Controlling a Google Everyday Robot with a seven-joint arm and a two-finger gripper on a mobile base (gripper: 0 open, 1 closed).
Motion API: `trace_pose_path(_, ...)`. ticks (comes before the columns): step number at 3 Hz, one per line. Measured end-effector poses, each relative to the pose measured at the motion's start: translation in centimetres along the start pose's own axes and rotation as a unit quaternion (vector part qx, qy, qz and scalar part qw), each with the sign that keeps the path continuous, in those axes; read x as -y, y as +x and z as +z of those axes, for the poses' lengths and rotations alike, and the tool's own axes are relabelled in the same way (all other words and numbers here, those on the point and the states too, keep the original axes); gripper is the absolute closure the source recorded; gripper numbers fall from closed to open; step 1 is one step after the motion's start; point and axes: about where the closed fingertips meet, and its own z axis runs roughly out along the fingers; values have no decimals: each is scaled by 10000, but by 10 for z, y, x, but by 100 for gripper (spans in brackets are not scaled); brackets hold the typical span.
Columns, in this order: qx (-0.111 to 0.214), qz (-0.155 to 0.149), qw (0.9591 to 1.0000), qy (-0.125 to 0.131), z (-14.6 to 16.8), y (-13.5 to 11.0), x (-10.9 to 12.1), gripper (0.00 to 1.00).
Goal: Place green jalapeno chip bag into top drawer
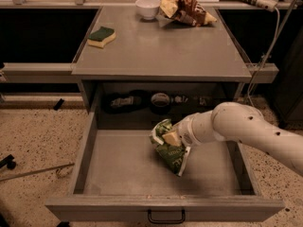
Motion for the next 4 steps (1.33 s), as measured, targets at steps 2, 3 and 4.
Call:
trace_pose_path(2,0,0,10000,0,0,0,0,58)
trace_pose_path(3,0,0,10000,-1,0,0,0,35)
trace_pose_path(4,0,0,10000,-1,0,0,0,12)
